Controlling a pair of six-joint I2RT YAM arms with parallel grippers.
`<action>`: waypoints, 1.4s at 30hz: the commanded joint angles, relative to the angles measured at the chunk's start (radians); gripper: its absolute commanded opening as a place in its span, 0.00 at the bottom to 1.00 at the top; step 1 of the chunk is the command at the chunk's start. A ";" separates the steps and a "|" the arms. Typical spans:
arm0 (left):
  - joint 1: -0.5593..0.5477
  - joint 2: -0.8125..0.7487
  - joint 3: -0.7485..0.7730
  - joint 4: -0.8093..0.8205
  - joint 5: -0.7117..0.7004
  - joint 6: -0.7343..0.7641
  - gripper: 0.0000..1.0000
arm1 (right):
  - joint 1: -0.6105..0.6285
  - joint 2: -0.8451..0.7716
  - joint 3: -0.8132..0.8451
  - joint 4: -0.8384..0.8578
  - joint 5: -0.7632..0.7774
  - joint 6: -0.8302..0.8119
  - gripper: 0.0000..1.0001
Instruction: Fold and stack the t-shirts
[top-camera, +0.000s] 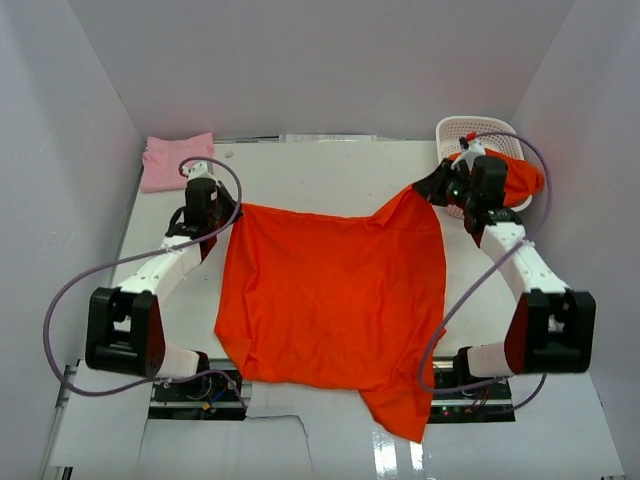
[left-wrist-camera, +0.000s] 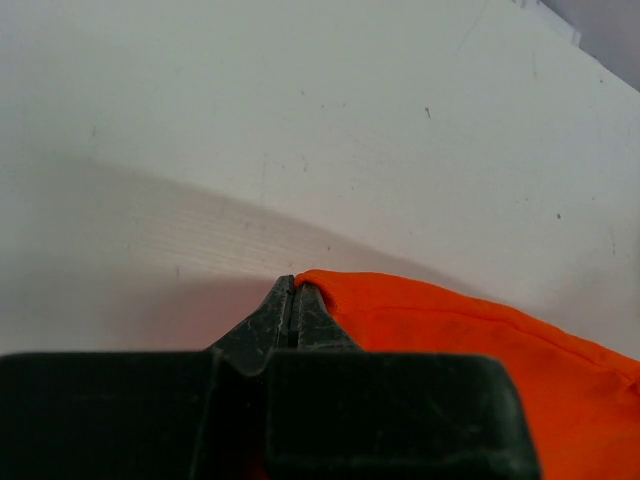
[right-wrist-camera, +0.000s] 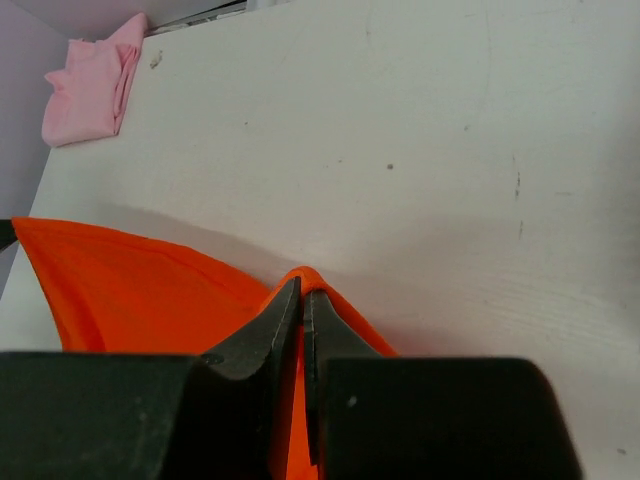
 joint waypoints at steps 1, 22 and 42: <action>0.001 0.064 0.128 0.119 -0.036 0.055 0.00 | 0.004 0.158 0.171 0.082 -0.058 -0.026 0.08; 0.001 0.633 0.605 0.092 0.004 0.240 0.00 | 0.002 0.731 0.759 -0.081 0.007 -0.192 0.08; 0.001 0.581 0.684 0.046 -0.062 0.289 0.00 | 0.002 0.656 0.779 -0.142 0.019 -0.237 0.08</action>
